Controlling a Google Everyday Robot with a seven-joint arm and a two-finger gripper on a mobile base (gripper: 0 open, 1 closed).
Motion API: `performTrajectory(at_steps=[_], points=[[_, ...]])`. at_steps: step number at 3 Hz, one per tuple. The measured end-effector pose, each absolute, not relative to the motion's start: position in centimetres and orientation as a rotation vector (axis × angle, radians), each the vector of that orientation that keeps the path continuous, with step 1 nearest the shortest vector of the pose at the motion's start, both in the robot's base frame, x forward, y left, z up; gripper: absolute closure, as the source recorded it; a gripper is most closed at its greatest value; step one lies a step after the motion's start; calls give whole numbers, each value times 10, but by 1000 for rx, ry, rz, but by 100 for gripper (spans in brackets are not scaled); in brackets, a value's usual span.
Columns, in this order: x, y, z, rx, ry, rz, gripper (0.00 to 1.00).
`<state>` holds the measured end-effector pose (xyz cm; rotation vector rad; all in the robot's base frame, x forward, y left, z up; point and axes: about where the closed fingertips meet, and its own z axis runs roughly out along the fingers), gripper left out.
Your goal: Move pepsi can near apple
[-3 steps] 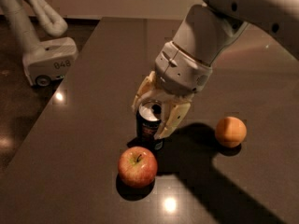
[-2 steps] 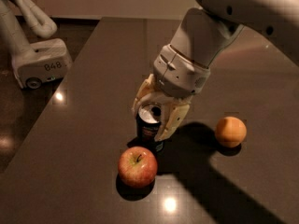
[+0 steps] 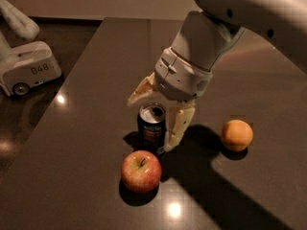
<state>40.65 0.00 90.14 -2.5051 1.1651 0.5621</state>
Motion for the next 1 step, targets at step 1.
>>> performTrajectory(at_steps=[1], points=[[407,1,902,-2503,1165,559,0]])
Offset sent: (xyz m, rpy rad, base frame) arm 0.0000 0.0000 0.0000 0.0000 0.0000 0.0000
